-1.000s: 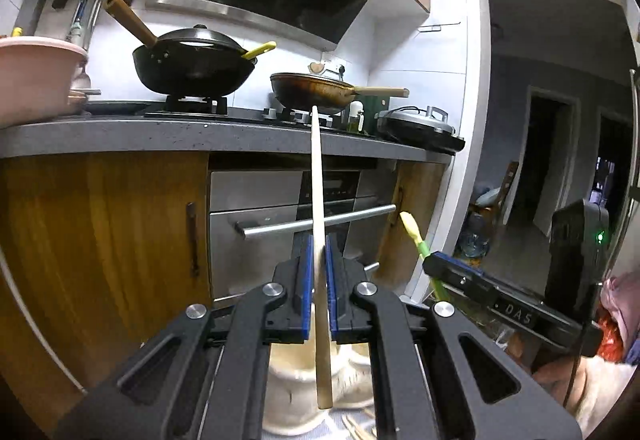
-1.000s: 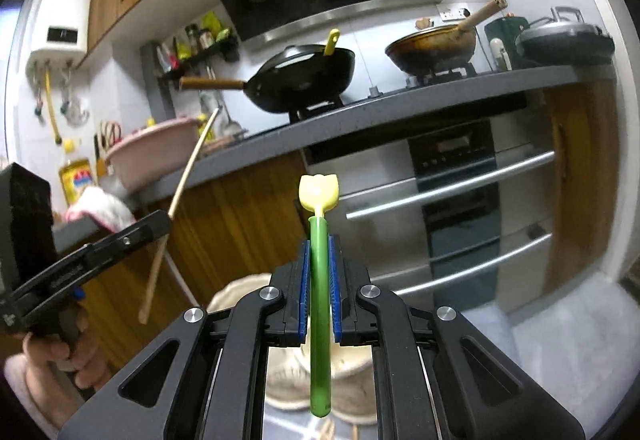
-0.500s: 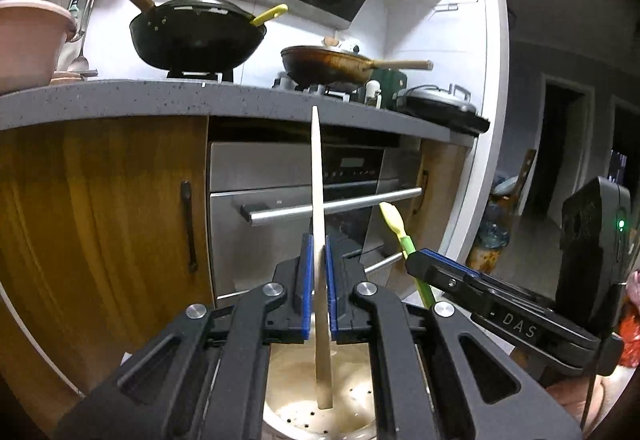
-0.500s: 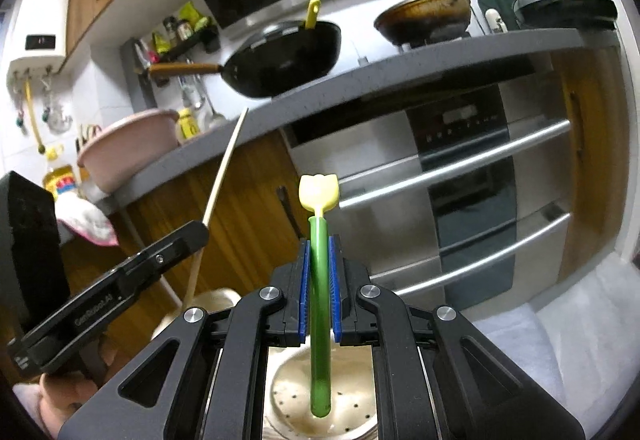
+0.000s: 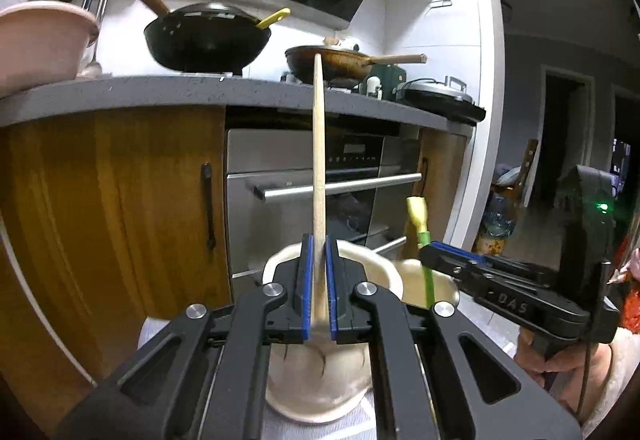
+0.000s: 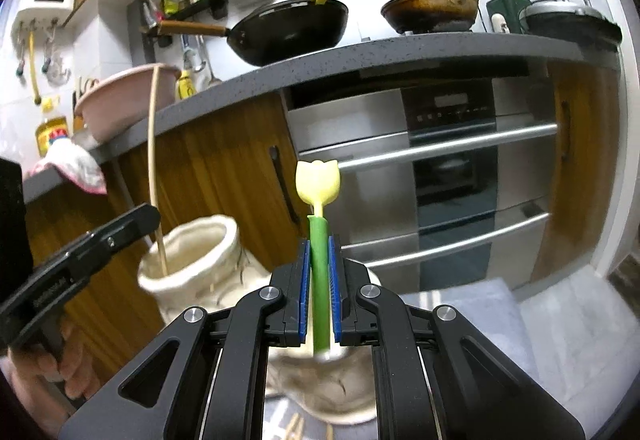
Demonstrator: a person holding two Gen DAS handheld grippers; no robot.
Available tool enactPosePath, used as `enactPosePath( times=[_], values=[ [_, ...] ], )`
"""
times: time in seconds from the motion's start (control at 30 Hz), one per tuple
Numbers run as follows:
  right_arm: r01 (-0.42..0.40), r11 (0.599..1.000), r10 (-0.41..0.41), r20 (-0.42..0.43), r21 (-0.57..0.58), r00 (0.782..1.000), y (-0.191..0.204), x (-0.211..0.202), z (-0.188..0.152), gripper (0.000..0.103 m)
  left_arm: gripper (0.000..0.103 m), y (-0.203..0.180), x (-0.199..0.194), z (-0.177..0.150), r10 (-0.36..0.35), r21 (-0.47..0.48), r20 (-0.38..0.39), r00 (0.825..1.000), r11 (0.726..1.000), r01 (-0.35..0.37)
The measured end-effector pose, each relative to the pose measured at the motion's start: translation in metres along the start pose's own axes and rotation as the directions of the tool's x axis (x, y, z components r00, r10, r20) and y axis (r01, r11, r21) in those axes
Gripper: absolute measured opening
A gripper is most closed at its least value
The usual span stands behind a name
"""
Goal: Organize utensils
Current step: 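Drop the chopstick into the large holder while the right tool drops the spoon into the small one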
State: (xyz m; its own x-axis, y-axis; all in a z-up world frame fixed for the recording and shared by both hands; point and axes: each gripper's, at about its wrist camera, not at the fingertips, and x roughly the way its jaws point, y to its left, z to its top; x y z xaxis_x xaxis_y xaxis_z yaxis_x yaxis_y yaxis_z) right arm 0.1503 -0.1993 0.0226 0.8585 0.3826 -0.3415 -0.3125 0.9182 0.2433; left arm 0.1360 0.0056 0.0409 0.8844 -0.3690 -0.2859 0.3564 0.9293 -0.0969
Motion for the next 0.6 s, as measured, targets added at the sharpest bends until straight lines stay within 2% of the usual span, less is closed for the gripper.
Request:
enactPosePath(
  times=[0.17,0.33,0.5,0.6],
  values=[
    [-0.007,1.000,0.007,-0.004,-0.010,1.000,0.001,-0.011,-0.002,0.010,0.006,-0.001,-0.006,-0.005,0.033,0.029,-0.007,0.999,0.999,-0.032],
    [0.002,1.000,-0.002,-0.032,-0.009,0.999,0.001,-0.004,-0.005,0.010,0.006,0.003,-0.005,-0.005,0.049,0.016,-0.018,0.999,0.999,-0.049],
    [0.028,0.999,-0.029,-0.054,-0.023,0.998,-0.001,0.000,-0.006,0.010,0.006,0.000,-0.005,-0.008,0.066,0.048,-0.020,0.998,0.997,-0.065],
    [0.029,0.999,-0.031,-0.058,-0.020,0.998,-0.003,0.001,-0.007,0.010,0.009,-0.001,-0.005,-0.007,0.069,0.050,-0.021,0.997,0.996,-0.068]
  ],
)
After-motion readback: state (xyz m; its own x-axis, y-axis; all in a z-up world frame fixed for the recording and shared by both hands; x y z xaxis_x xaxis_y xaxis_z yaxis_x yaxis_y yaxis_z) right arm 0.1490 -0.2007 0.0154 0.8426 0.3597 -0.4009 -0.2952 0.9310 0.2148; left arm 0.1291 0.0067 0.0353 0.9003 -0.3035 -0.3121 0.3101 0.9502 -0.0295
